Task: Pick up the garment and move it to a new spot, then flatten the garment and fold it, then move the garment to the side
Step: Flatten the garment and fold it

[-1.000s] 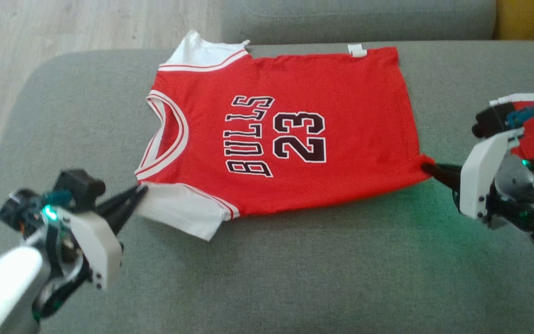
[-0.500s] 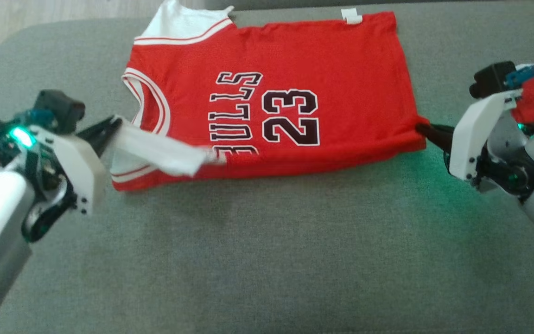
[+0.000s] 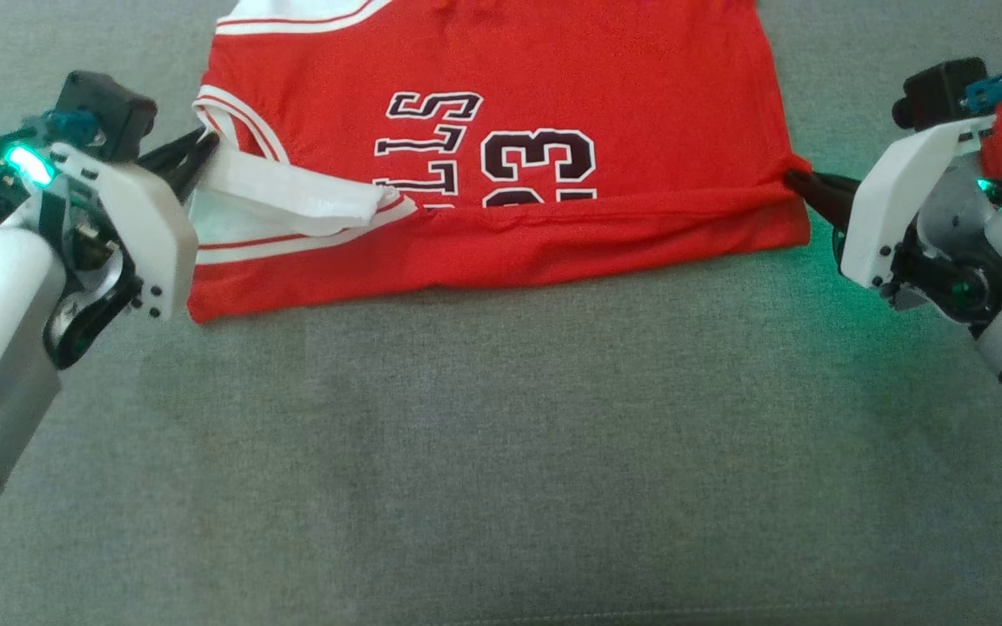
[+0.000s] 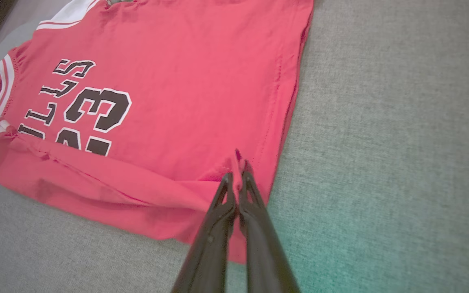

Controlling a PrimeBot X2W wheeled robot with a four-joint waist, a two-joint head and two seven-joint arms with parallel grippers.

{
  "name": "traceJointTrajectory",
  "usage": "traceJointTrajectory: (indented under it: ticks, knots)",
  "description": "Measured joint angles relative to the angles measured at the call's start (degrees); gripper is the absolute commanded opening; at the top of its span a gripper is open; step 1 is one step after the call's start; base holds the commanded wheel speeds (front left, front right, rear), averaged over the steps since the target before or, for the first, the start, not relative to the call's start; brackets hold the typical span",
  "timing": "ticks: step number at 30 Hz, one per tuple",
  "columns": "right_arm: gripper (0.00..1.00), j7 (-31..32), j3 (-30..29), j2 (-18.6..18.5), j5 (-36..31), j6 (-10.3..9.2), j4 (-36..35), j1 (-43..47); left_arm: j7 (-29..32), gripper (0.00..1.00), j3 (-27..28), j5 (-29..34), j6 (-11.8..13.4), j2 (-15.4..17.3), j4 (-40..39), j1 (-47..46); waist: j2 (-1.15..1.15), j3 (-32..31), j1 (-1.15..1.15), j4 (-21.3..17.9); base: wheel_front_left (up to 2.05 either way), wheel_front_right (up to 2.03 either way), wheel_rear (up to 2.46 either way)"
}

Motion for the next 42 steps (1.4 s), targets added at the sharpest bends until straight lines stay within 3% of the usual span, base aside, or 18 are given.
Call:
traceJointTrajectory:
  ticks: [11, 12, 13, 14, 15, 22, 28, 29, 34, 37, 42]
  knots:
    - [0.0, -2.6, 1.5, 1.4, 0.1, 0.0, 2.2, -2.4, -4.9, 0.0, -4.6, -0.5, 0.0, -3.0, 9.6, -5.5, 0.0, 2.0, 0.0, 0.0, 0.0, 0.0, 0.0]
    - [0.56, -3.3, 1.6, 1.4, 0.1, 0.0, 2.4, -2.4, -5.5, 0.0, -4.7, -0.5, 0.0, -3.4, 10.4, -5.9, 0.0, 2.0, 0.0, 0.1, 0.0, 0.0, 0.0]
    - [1.0, -4.3, 1.6, 1.4, 0.1, 0.0, 2.8, -2.5, -6.3, 0.0, -4.7, -0.5, 0.0, -3.8, 11.3, -6.3, 0.0, 2.1, -0.01, 0.2, 0.0, 0.0, 0.0]
    - [1.0, -5.0, 1.6, 1.5, 0.1, 0.0, 3.4, -2.6, -7.2, 0.09, -4.7, -0.5, 0.0, -4.4, 12.2, -6.7, 0.0, 2.1, -0.01, 0.3, 0.0, 0.0, 0.0]
    - [1.0, -5.3, 1.6, 1.5, 0.1, 0.0, 3.9, -2.8, -8.2, 0.98, -4.7, -0.5, 0.0, -4.9, 13.1, -7.2, 0.0, 2.1, 0.0, 0.3, 0.0, 0.0, 0.0]
    - [1.0, -10.4, 0.0, 2.4, 2.1, 0.0, 4.7, -3.9, -13.4, 1.0, -4.6, -0.5, 0.1, -7.7, 17.1, -7.8, 0.0, 1.2, -0.01, 0.6, 0.0, 0.0, 0.0]
    - [1.0, -23.5, -3.5, 3.2, 2.0, 0.0, 4.5, -3.9, -25.8, 1.0, 0.5, -2.1, 5.0, -9.4, 17.0, -7.6, 0.0, -1.0, -0.01, 0.8, 0.0, 0.0, 0.0]
    - [1.0, -23.5, -3.5, 3.2, 2.0, 0.0, 4.5, -3.9, -25.8, 1.0, 0.5, -2.1, 5.0, -9.4, 17.0, -7.6, 0.0, -1.0, -0.01, 0.8, 0.0, 0.0, 0.0]
    - [1.0, -36.9, -8.5, 5.5, -0.3, 0.0, 5.9, -3.0, -33.2, 1.0, 7.1, -6.8, 9.2, -12.3, 13.2, -3.7, 0.0, -3.8, -0.02, 1.1, 0.0, 0.0, 0.0]
    - [1.0, -37.9, -15.6, 8.4, -4.3, 0.0, 5.3, -0.4, -34.0, 1.0, 10.5, -6.8, 12.6, -13.1, 8.2, 1.8, 0.0, -5.3, -0.02, 1.2, 0.0, 0.0, 0.0]
    - [1.0, -37.9, -34.4, 14.2, -21.4, 0.0, -4.0, 10.2, -34.3, 1.0, 19.2, -0.5, 18.9, -16.0, -4.7, 14.3, 0.0, -6.4, -0.02, 1.2, 0.0, 0.0, 0.0]
